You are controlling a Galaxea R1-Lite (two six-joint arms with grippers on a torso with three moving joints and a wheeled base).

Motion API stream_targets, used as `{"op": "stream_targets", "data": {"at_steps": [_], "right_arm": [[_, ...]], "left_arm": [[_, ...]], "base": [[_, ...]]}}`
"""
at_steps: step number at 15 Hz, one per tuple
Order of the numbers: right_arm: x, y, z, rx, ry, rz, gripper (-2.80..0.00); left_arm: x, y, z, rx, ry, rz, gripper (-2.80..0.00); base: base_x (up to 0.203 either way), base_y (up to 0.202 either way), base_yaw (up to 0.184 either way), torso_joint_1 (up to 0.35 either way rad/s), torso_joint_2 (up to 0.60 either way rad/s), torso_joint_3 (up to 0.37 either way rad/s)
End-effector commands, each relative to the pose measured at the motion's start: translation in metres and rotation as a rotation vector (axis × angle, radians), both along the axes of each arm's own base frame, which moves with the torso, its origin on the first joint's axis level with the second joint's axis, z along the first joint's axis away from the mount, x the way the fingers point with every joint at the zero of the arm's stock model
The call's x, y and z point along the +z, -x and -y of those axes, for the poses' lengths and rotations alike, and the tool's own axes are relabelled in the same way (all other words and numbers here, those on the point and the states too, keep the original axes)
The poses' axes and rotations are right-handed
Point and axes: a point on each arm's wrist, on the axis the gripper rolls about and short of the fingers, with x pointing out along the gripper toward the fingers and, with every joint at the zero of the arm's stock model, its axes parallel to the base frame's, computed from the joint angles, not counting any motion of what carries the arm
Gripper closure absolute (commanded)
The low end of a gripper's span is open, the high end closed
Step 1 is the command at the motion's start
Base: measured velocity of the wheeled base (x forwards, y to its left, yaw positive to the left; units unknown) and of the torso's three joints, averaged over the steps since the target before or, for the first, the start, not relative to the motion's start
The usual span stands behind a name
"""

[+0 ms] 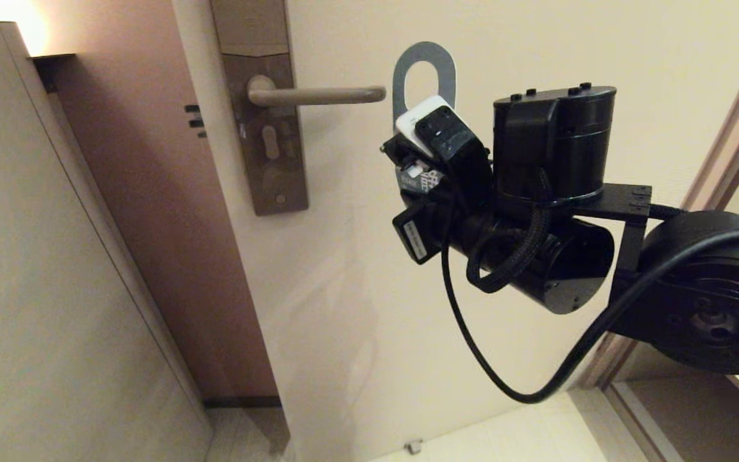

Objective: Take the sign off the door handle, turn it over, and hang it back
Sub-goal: Hang the sign back with the other side facing out

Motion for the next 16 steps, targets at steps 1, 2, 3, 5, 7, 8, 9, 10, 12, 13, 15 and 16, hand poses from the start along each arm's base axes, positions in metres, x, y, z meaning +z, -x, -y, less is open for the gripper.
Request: {"op": "stream_targets", "data": {"at_steps": [1,2,3,5,7,8,9,10,12,13,15,16], "right_arm": [[-0.004,-0.005,-0.005,-0.007,0.009,-0.004,0.00],[-0.004,-0.007,-0.007,-0.008,0.009,-0.002,0.00],[-0.004,-0.008,-0.009,-0.008,0.013,0.000,0.00],[-0.004,-0.013,-0.013,-0.011,0.013,0.005,0.00],[-0.005,-0.018,-0.015,-0.019,0.012,0.005,0.00],[-0.006,-0.021,-0.016,-0.021,0.013,0.006,0.00],[-0.007,-0.024,-0.016,-0.026,0.015,0.005,0.00],[-0.007,-0.025,-0.017,-0.028,0.014,0.005,0.00],[-0.008,-0.029,-0.019,-0.031,0.019,-0.001,0.00],[-0.009,-0.031,-0.021,-0.032,0.021,-0.002,0.00],[-0.007,-0.035,-0.025,-0.032,0.018,0.002,0.00],[-0.007,-0.037,-0.026,-0.032,0.021,-0.001,0.00]], "left_arm": [[0.000,0.000,0.000,-0.001,-0.001,0.000,0.00],[0.000,0.000,0.000,-0.001,-0.001,0.000,0.00],[0.000,0.000,0.000,-0.001,-0.001,0.000,0.00],[0.000,0.000,0.000,-0.001,-0.001,0.000,0.00],[0.000,0.000,0.000,-0.001,-0.001,0.000,0.00],[0.000,0.000,0.000,-0.001,-0.001,0.000,0.00],[0.000,0.000,0.000,0.000,0.000,0.000,0.00],[0.000,0.000,0.000,0.001,-0.001,0.000,0.00],[0.000,0.000,0.000,-0.001,-0.001,0.000,0.00],[0.000,0.000,0.000,-0.001,-0.001,0.000,0.00],[0.000,0.000,0.000,-0.001,0.000,0.000,0.00],[0.000,0.000,0.000,-0.001,0.000,0.000,0.00]], "base": [[0.000,0.000,0.000,0.000,0.00,0.000],[0.000,0.000,0.000,0.000,0.00,0.000],[0.000,0.000,0.000,0.000,0.00,0.000],[0.000,0.000,0.000,0.000,0.00,0.000],[0.000,0.000,0.000,0.000,0.00,0.000],[0.000,0.000,0.000,0.000,0.00,0.000],[0.000,0.000,0.000,0.000,0.00,0.000],[0.000,0.000,0.000,0.000,0.00,0.000],[0.000,0.000,0.000,0.000,0.00,0.000],[0.000,0.000,0.000,0.000,0.00,0.000],[0.000,0.000,0.000,0.000,0.00,0.000],[0.000,0.000,0.000,0.000,0.00,0.000]]}}
